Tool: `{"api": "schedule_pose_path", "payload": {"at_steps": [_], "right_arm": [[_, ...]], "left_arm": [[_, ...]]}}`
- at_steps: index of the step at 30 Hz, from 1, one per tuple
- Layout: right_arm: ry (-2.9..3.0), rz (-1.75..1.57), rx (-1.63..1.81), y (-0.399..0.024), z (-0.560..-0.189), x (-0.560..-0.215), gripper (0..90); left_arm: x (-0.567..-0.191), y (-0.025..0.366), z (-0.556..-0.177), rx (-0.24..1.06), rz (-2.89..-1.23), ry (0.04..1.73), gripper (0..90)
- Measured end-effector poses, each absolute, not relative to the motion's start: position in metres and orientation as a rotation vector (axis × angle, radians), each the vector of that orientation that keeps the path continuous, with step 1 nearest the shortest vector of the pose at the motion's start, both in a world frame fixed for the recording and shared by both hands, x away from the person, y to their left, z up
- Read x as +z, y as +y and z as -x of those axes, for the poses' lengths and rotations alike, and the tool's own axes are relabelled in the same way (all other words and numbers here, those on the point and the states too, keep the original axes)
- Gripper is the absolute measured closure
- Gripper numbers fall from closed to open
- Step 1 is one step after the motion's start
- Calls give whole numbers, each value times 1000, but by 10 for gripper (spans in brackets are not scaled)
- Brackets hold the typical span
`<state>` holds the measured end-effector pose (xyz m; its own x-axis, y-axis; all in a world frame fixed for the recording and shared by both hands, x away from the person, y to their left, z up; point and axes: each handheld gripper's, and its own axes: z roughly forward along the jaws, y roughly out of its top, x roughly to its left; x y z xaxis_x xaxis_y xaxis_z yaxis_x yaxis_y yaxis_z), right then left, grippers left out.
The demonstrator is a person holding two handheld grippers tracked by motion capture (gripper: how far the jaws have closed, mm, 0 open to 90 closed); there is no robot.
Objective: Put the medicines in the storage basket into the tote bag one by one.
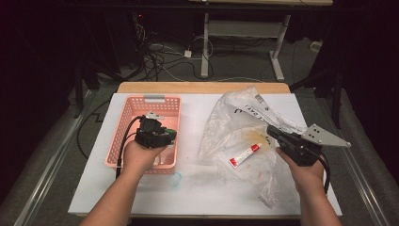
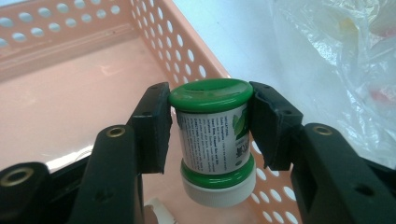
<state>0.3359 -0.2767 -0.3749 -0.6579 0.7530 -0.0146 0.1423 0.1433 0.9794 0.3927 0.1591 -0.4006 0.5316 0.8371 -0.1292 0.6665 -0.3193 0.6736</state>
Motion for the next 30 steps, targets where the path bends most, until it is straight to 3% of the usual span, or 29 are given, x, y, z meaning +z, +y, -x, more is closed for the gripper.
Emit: {"api": "schedule_pose_path", "payload": {"at_steps": [13,30], "right_arm": [[1909,-849,1546,-277,-336,-375,900],[1912,-852,1544,-276,-336,-375,900]], "left_arm": [[-393,162,-368,391,-2009,1136,504],[-384,154,-349,375,-1956,1051,505]]}}
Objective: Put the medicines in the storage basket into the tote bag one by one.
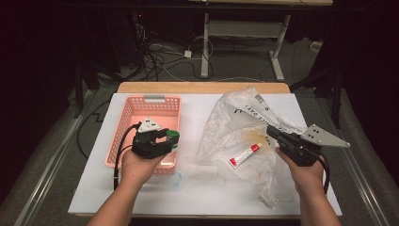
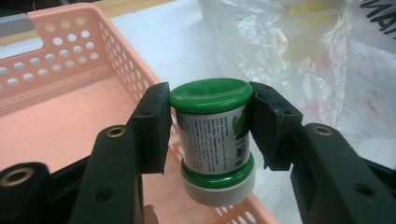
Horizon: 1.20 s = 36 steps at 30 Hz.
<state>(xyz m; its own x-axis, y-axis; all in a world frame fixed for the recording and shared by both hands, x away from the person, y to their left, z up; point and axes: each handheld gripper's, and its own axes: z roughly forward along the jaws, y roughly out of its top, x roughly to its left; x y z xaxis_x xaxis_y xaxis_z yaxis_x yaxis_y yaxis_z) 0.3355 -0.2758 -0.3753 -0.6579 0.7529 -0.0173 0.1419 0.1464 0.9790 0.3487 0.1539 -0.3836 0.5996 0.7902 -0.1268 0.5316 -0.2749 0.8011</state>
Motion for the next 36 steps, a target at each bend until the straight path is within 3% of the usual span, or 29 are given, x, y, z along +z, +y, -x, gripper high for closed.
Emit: {"api": "schedule_pose_path", "payload": {"at_steps": [36], "right_arm": [[1914,-847,1541,-276,-335,-375,900]], "left_arm": [[-390,89,-317,241,-1997,837,504]]}}
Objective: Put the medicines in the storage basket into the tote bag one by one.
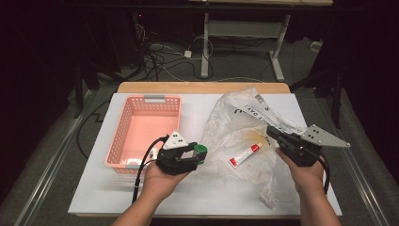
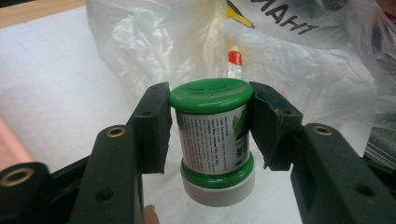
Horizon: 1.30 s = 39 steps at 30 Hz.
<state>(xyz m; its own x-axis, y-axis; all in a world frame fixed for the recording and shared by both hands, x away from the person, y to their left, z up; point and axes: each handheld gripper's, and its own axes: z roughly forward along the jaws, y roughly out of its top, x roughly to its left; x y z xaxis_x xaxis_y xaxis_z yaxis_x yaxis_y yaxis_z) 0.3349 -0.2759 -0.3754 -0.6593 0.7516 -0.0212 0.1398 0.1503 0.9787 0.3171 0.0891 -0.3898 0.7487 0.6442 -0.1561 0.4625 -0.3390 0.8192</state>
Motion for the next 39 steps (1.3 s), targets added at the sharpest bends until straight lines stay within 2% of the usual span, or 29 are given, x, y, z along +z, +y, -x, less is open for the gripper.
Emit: {"api": "schedule_pose_path", "payload": {"at_steps": [20,39], "right_arm": [[1913,-839,1544,-276,-334,-375,900],[1920,-840,1544,-274,-334,-376,900]], "left_arm": [[-392,42,-304,176,-2006,714,504],[-415,-17,-321,136,-2037,664,504]]}}
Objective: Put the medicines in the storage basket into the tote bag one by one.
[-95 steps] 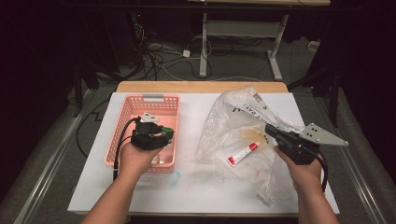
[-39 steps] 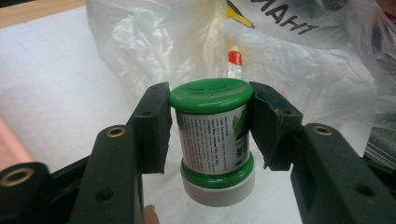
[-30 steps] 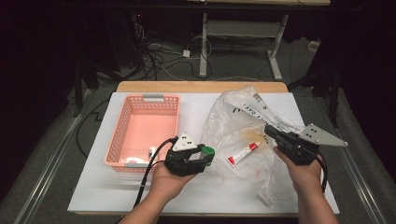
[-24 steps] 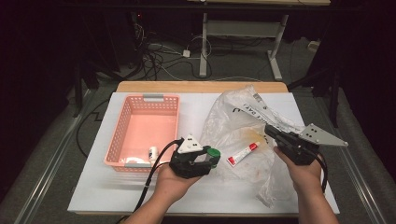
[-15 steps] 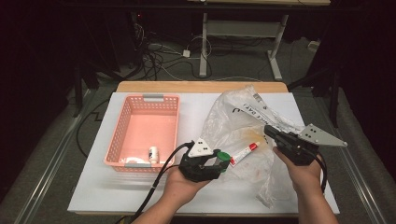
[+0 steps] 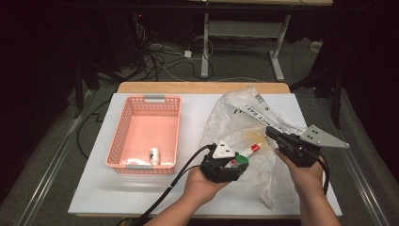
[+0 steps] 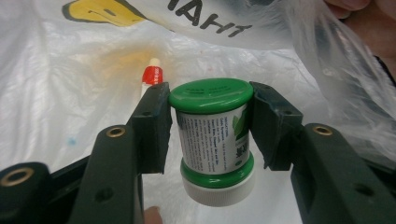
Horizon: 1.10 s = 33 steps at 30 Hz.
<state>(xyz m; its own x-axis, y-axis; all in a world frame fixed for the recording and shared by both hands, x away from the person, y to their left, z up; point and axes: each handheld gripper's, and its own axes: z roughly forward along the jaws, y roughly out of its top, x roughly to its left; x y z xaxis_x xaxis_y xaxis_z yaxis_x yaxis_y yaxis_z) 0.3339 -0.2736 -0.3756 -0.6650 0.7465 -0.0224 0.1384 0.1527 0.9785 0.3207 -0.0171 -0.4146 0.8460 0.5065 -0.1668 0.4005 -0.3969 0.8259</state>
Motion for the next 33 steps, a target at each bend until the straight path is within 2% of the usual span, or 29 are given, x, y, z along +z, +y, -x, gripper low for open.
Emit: {"api": "schedule_pose_path", "payload": {"at_steps": [33], "right_arm": [[1916,-836,1554,-275,-334,-375,900]], "left_arm": [[-451,-82,-357,208,-2043,662,504]]}}
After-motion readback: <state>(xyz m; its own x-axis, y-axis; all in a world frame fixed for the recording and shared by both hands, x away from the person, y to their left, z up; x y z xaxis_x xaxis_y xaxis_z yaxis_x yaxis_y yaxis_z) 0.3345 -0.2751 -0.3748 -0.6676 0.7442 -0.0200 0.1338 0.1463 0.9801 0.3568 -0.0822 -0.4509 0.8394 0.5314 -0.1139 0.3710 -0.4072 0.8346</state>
